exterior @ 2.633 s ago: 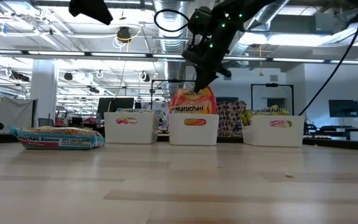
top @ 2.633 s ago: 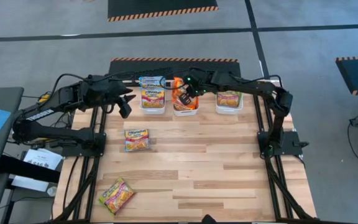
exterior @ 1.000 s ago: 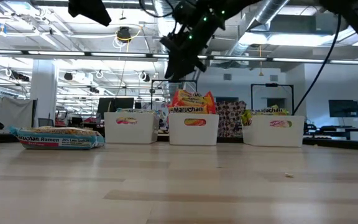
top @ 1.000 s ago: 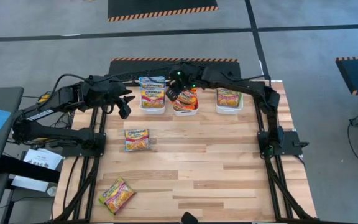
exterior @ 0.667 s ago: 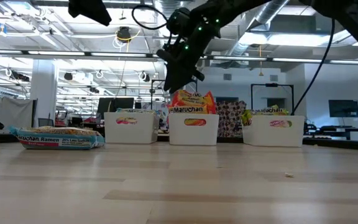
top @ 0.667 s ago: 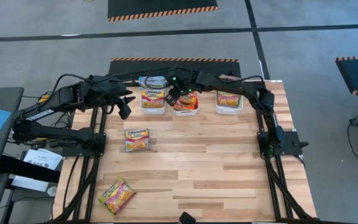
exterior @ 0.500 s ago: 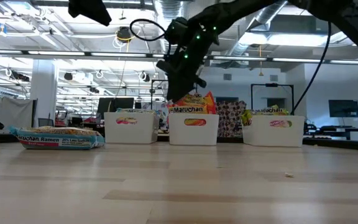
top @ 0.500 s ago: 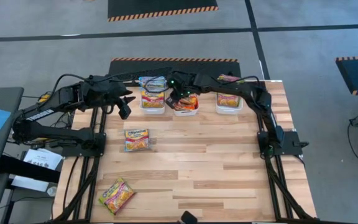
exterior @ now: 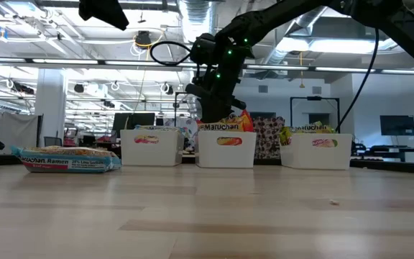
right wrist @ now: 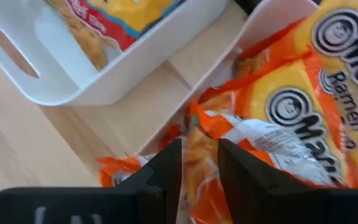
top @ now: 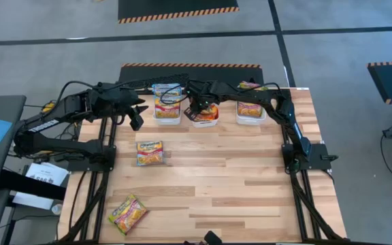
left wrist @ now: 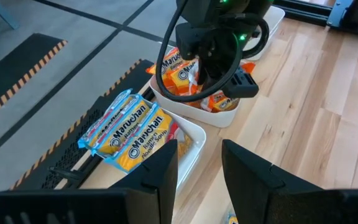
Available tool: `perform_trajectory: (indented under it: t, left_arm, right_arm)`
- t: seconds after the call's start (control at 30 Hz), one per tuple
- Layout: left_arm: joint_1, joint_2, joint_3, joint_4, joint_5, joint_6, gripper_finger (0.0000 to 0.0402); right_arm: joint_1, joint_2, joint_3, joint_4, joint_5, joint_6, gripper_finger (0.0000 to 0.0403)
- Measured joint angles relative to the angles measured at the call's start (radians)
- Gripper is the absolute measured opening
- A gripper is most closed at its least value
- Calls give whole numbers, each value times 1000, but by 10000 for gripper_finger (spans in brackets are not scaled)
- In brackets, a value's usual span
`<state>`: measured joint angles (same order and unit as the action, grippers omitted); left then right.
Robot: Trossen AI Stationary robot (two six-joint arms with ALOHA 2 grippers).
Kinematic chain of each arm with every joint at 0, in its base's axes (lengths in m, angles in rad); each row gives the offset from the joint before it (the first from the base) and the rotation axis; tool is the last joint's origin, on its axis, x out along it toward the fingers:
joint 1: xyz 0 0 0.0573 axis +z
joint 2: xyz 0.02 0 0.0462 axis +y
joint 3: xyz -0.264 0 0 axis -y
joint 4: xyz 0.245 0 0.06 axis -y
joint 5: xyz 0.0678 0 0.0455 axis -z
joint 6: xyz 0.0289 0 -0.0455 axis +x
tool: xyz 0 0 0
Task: Sort Maruchan noodles
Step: Put the orange noodle pack into the middle white bin, then put the green noodle pack into the right white bin
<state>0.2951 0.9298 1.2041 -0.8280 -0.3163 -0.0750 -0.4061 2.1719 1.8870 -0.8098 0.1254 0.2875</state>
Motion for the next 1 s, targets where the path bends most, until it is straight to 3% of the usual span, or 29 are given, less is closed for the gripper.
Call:
perform_trajectory:
  t: [0.17, 0.43, 1.0]
  left_arm:
    - [0, 0, 0, 0, 0, 0, 111]
    - [0, 0, 0, -5, 0, 0, 111]
    - [0, 0, 0, -65, 14, 0, 111]
  right_arm:
    - [5, 11, 0, 25, -63, 3, 127]
    - [21, 4, 37, 60, -75, 2, 127]
    - [18, 2, 299, -175, -74, -80, 127]
